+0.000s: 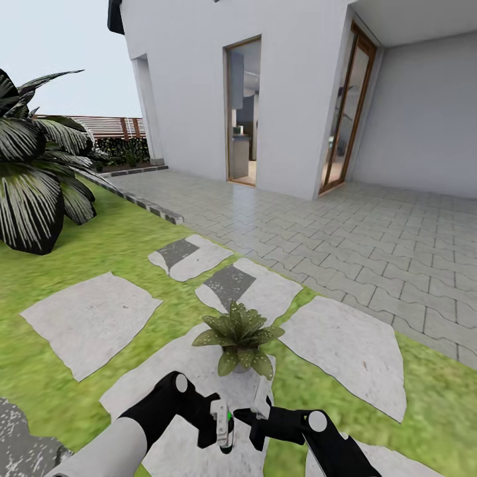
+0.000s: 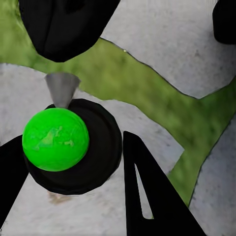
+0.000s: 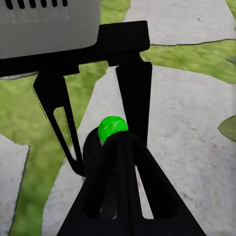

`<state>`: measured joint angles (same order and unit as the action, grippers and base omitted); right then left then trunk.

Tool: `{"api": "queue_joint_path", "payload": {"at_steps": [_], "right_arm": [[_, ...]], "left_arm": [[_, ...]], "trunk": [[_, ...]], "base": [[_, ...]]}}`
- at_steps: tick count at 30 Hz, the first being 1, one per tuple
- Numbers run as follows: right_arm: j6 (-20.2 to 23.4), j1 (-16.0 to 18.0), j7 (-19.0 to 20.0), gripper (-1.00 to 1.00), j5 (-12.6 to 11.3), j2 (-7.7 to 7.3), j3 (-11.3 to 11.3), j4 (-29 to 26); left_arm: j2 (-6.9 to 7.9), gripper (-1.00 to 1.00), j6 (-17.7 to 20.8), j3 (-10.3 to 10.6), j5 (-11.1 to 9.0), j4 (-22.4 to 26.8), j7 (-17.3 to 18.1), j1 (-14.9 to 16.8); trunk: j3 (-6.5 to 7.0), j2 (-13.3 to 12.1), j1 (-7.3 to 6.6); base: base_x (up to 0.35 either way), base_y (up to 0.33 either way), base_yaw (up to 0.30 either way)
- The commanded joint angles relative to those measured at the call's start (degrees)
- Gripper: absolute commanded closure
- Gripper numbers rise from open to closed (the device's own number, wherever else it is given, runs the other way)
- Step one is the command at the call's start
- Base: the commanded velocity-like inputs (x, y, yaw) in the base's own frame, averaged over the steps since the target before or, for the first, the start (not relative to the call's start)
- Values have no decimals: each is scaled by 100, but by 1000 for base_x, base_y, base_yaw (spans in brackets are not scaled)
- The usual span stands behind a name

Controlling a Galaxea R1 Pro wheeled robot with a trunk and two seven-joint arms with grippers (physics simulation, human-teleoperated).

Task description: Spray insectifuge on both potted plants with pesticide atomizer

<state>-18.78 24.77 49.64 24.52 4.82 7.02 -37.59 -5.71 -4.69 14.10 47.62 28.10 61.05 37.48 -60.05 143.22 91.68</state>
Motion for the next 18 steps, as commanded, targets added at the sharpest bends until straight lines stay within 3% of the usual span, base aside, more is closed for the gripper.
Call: {"api": "queue_joint_path", "payload": {"at_steps": [1,5,18], "right_arm": [[-30,2,2,100,51,2,-8,-4],[-30,2,2,100,51,2,-8,-3],[-30,2,2,100,52,-7,-8,-3]], "left_arm": [[-1,100,-49,-3,4,31,11,0],[0,100,-50,-4,-81,54,12,0],[42,100,-51,9,-54,49,-3,0]], "trunk": [[-5,2,-1],[-5,2,-1],[-5,2,-1]], "base": [[0,0,0],[0,0,0],[0,0,0]]}}
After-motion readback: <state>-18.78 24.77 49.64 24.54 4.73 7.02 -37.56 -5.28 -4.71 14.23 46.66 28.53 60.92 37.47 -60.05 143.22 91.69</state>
